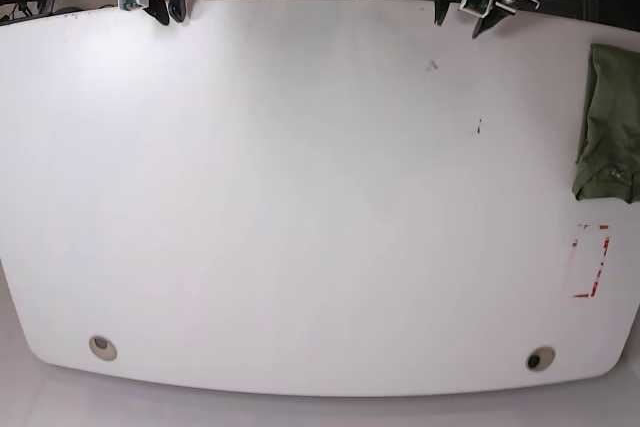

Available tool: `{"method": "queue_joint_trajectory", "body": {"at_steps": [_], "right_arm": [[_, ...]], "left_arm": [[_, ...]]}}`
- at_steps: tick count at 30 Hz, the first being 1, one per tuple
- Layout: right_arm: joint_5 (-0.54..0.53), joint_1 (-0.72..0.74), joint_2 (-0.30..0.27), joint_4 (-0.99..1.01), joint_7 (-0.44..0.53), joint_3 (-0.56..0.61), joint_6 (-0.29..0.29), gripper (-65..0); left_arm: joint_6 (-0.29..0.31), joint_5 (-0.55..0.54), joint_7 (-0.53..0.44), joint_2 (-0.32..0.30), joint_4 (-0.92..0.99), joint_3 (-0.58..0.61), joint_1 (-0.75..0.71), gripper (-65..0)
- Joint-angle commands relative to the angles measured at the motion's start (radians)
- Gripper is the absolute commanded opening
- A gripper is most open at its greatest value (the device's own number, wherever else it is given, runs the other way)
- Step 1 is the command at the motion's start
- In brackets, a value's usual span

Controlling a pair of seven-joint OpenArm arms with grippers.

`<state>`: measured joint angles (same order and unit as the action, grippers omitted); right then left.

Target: Fold the T-shirt properly

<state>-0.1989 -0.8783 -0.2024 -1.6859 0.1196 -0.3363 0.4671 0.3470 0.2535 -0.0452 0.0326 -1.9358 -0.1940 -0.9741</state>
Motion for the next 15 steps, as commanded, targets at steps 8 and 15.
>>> {"method": "queue_joint_trajectory", "body": {"at_steps": [8, 15], "right_arm": [[-0.046, -0.235, 0.057, 0.034, 0.176, 0.038, 0.012, -51.2], [-0.046, -0.223, 0.059, 0.244, 0.188, 0.131, 0.011, -51.2]], "left_arm": [[-0.001, -0.015, -0.018, -0.003, 0.094, 0.023, -0.159, -34.3], [-0.001, -0.113, -0.018, -0.050, 0.372, 0.023, -0.070, -34.4]]}}
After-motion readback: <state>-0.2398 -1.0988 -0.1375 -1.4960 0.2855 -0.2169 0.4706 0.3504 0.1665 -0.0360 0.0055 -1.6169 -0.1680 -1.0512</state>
